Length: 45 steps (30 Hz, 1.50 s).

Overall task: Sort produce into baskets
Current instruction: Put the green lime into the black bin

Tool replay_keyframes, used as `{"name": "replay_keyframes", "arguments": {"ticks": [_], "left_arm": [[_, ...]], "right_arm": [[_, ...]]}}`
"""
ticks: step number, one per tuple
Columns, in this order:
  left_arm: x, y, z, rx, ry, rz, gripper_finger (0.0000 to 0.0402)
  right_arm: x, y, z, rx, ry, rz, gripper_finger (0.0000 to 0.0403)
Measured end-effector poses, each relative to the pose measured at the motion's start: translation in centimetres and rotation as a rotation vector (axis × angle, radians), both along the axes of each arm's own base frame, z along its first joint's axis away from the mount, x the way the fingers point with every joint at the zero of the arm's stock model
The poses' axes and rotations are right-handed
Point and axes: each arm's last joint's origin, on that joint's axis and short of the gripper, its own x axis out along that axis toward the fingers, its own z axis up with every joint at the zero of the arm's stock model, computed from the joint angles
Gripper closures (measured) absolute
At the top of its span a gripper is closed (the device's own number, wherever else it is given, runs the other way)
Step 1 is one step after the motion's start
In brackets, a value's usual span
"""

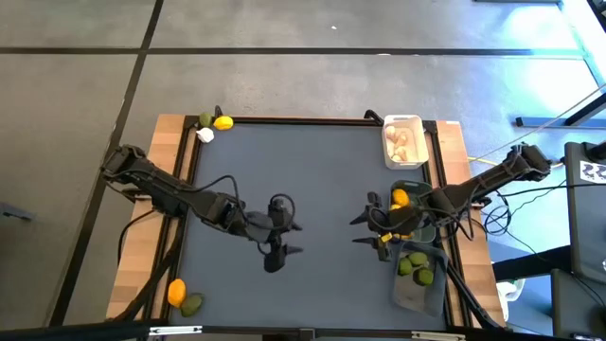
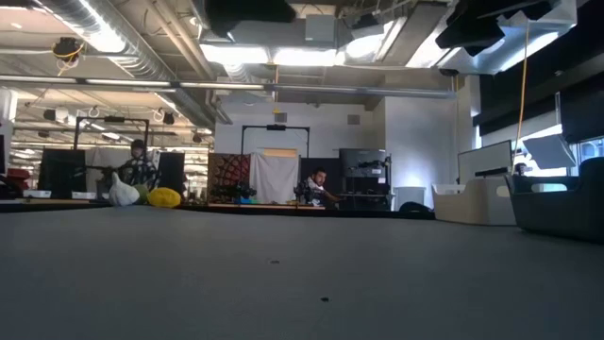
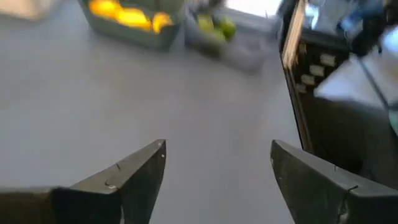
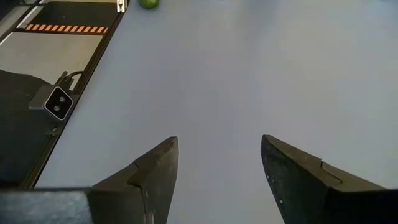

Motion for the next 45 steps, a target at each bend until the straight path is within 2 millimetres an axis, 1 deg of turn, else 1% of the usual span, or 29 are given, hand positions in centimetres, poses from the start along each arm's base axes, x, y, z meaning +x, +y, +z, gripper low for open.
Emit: {"name": "replay_keyframes", "arguments": {"ticks": [5,18,29,33,40,45], "left_arm": [[-1.7,-2.2,-0.7,-0.065,0.125,-0.013,0.0114],[-7.4,-6.7,-2.7,-0.286,0.497,0.175,0.0114],[-11.4,-10.0,-3.4,-0.401,0.638,0.3,0.0114],[-12.5,-11.3,-4.6,-0.422,0.758,0.321,0.0114],[-14.1,-13.9,-7.3,-0.44,0.99,0.371,0.0114],[-14.9,-15.0,-9.0,-0.413,1.083,0.41,0.0114]], "right_arm": [[0.0,0.0,0.0,0.004,0.0,-0.003,0.0175],[0.0,-0.1,0.0,0.004,0.001,-0.005,0.0175],[0.0,-0.1,0.0,0.007,0.003,-0.008,0.0175],[0.0,-0.1,-0.1,0.002,0.004,-0.005,0.0175],[0.0,-0.1,-0.1,-0.005,0.013,-0.003,0.0175],[-0.1,-0.1,-0.2,-0.009,0.022,-0.003,0.0175]]}}
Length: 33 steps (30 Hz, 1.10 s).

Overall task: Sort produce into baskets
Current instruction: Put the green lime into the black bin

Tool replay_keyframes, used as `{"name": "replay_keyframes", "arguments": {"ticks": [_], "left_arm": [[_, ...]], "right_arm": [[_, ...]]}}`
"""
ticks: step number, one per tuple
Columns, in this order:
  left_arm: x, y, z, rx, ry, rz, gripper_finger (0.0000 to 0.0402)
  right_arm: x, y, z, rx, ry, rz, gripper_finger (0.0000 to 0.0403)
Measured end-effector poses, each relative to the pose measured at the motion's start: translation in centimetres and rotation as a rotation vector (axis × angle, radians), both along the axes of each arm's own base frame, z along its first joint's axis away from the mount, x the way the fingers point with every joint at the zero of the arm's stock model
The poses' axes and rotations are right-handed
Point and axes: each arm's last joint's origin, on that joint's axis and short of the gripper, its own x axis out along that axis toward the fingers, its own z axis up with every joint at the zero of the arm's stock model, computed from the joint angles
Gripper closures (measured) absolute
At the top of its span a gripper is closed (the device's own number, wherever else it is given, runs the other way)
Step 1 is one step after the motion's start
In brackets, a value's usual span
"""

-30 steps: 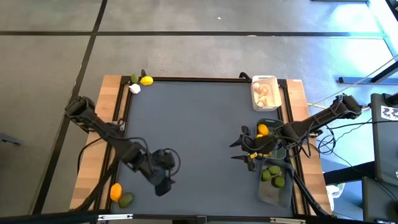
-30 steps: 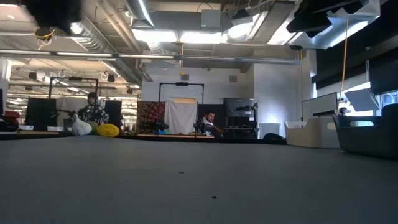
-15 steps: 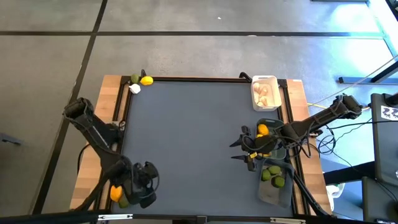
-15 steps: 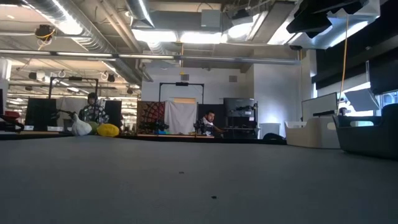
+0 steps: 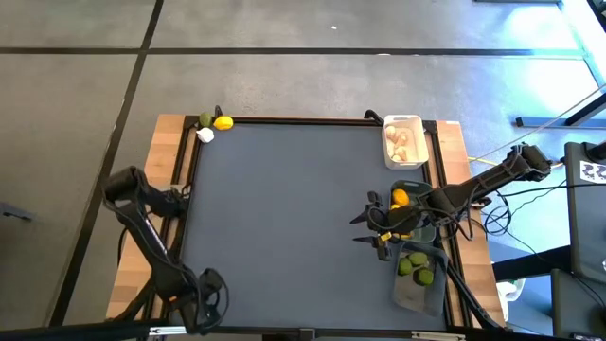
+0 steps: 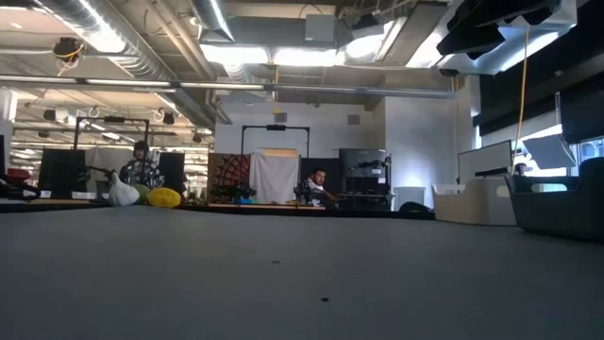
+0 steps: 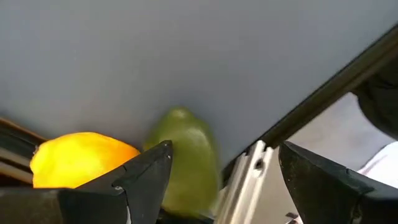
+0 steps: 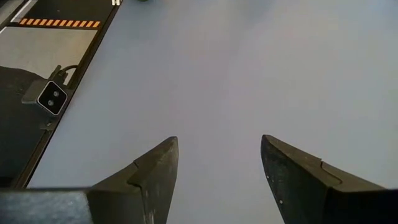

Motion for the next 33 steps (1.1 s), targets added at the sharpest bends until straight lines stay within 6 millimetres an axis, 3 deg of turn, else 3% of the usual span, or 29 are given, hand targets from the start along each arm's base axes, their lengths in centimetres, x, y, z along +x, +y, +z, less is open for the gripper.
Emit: {"name": "replay_keyframes", "arguments": {"ticks": [8,15,23,33], "left_arm": [[-0.3,-0.4,-1.8,0.058,0.067,-0.04,0.0114],[-0.2,-0.2,-1.9,0.048,0.107,-0.071,0.0114],[1.8,1.1,-1.6,-0.029,0.173,-0.034,0.0114],[1.1,0.9,-1.9,-0.059,0.248,-0.011,0.0114]], "right_arm": [[-0.1,-0.2,-0.1,-0.029,0.01,-0.029,0.0175],[-0.1,-0.2,-0.2,-0.025,0.017,-0.034,0.0175],[-0.1,-0.2,-0.2,-0.024,0.017,-0.035,0.0175],[-0.1,-0.2,-0.2,-0.012,0.021,-0.044,0.0175]]}}
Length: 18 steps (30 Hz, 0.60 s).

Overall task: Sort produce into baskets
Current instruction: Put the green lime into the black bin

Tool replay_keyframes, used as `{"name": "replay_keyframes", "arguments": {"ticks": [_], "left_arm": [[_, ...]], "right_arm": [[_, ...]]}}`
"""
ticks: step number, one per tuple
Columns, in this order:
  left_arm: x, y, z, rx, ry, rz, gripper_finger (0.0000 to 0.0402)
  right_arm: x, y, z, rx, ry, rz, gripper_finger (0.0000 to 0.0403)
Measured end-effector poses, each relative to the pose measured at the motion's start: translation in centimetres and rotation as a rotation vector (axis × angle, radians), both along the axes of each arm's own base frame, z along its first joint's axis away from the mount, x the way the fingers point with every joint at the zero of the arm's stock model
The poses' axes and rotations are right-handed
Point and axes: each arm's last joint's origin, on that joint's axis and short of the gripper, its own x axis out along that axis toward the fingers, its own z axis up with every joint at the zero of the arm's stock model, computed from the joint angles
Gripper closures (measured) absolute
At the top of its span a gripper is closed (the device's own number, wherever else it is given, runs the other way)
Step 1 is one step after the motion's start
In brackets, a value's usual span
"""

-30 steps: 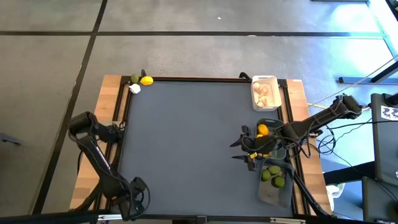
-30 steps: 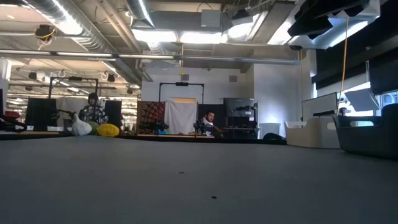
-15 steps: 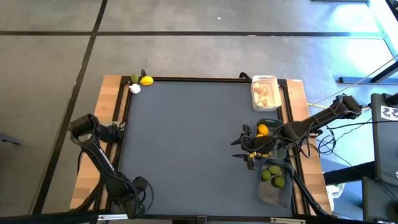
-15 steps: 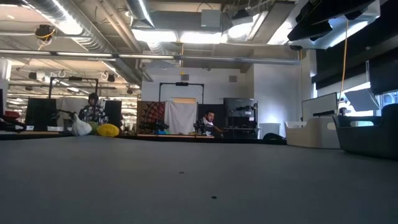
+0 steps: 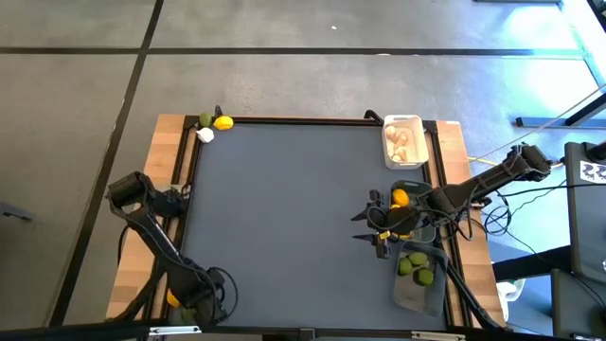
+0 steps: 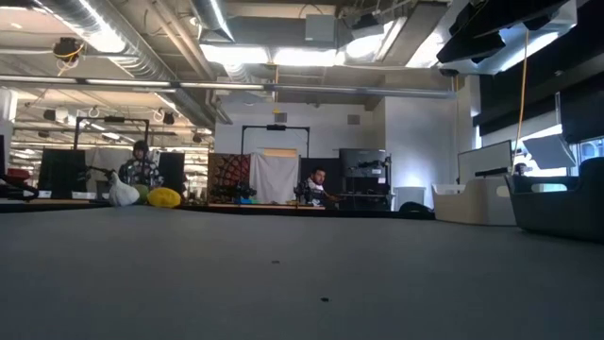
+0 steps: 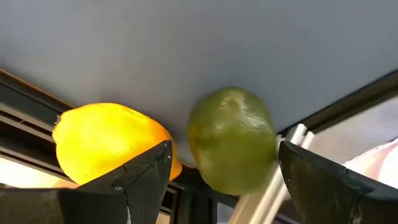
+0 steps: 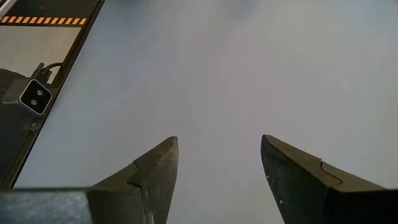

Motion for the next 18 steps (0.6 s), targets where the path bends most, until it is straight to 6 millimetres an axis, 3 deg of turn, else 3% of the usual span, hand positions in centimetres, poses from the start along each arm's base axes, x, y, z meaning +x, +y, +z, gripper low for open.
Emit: {"name": "replay_keyframes", "arguments": {"ticks": [7,18], "left_arm": [[-0.2,-0.1,-1.0,-0.019,-0.01,0.001,0.0121],[0.2,0.5,-1.2,-0.04,-0.033,-0.065,0.0232]], "right_arm": [[-0.1,0.0,-0.1,-0.008,0.016,0.0,0.0175],[-0.4,-0.1,-0.5,-0.006,0.07,0.029,0.0175]]}}
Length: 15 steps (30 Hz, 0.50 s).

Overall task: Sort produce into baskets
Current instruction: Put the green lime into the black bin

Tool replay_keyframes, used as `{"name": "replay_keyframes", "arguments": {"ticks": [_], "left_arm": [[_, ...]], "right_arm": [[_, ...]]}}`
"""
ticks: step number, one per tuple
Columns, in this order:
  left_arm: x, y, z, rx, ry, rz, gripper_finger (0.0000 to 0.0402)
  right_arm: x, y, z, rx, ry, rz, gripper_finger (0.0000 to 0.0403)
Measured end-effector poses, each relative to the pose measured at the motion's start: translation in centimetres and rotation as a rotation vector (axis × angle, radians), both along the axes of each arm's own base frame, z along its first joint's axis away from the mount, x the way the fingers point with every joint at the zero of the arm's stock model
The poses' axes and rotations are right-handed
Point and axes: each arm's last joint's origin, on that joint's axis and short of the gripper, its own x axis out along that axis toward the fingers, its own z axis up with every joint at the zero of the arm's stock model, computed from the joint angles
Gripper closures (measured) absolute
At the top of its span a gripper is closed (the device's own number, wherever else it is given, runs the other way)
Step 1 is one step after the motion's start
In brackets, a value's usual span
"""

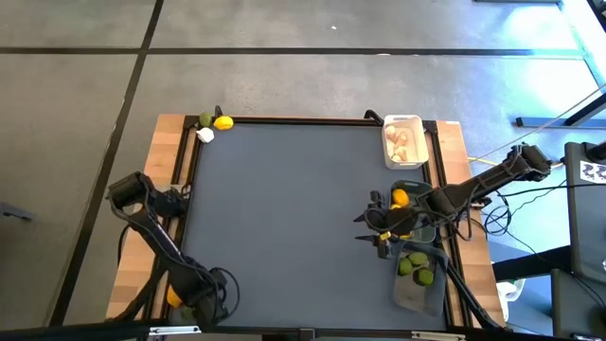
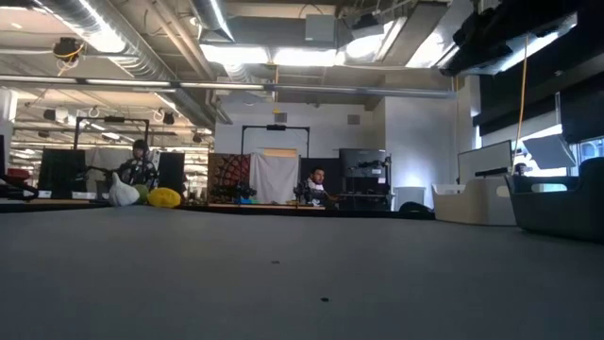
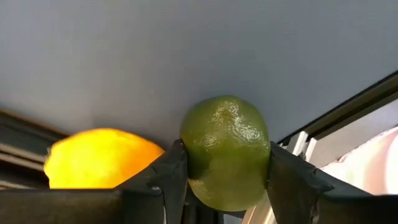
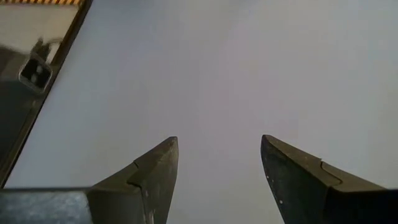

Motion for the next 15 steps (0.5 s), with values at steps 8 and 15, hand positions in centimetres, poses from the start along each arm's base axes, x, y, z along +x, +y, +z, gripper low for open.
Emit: {"name": "replay_keyframes", "arguments": {"ticks": [8,15], "left_arm": [[2.0,1.7,1.1,-0.039,-0.08,-0.008,0.0229],[4.2,4.5,3.8,0.001,-0.314,0.028,0.0236]], "right_arm": [[-1.1,0.1,-0.9,0.166,0.198,0.028,0.0175],[-2.2,1.5,-0.9,0.391,0.356,0.118,0.0175]]}}
